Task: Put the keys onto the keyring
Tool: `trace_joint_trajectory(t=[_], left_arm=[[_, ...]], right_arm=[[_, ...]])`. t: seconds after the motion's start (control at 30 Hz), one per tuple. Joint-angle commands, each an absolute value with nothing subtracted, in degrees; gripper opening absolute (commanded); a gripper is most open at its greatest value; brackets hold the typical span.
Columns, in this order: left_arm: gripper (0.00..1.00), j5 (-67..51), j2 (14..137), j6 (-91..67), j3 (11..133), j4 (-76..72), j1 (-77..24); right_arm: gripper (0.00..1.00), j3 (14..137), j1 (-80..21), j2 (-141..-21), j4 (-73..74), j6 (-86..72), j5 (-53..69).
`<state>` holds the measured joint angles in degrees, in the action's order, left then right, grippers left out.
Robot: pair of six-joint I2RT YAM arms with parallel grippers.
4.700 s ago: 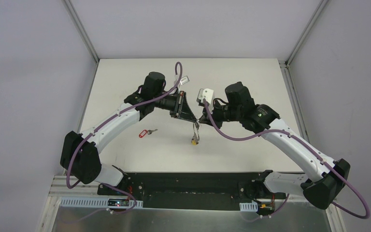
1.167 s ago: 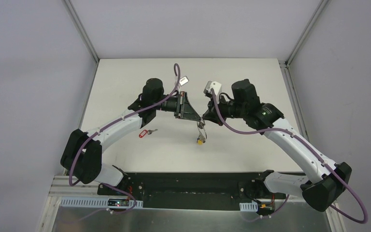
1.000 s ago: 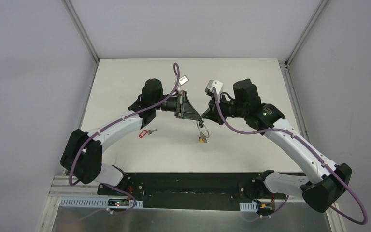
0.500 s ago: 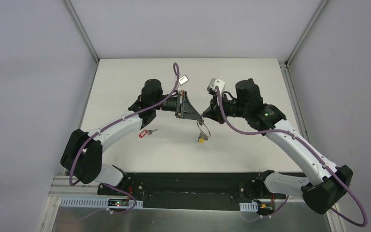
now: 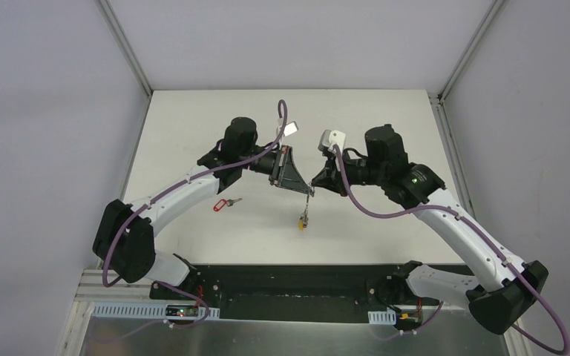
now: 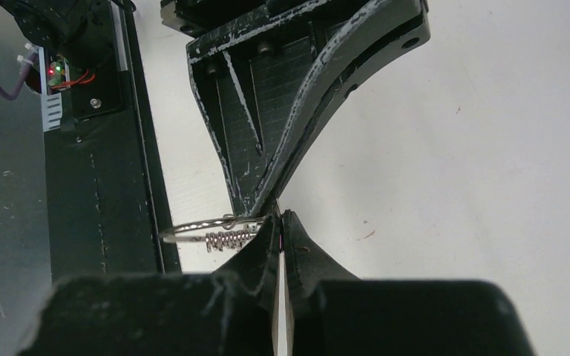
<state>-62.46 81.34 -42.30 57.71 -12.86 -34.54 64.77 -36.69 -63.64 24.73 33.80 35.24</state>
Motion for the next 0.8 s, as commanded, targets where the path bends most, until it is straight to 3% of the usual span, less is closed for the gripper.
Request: trace_joint_trajectory(t=[0.0, 0.2, 0.4, 0.77], left_arm=[[0.00, -65.4, 79.0, -25.8, 63.8, 6.1, -35.3], [0.00, -61.6, 79.8, -9.1, 70.7, 24.6, -35.3], [0.01, -57.2, 79.9, -5.0, 70.5, 23.4, -35.3], [0.47, -53.4, 80.4, 6.6, 65.4, 14.9, -34.9]], right_arm=[[0.00, 64.3, -36.4, -60.9, 23.8, 39.3, 33.0], [0.00, 61.0, -36.4, -60.3, 22.4, 39.9, 31.4], [0.00, 58.2, -36.4, -60.7, 18.6, 36.7, 30.4], [0.00, 56.9, -36.4, -60.6, 19.1, 36.2, 33.0]])
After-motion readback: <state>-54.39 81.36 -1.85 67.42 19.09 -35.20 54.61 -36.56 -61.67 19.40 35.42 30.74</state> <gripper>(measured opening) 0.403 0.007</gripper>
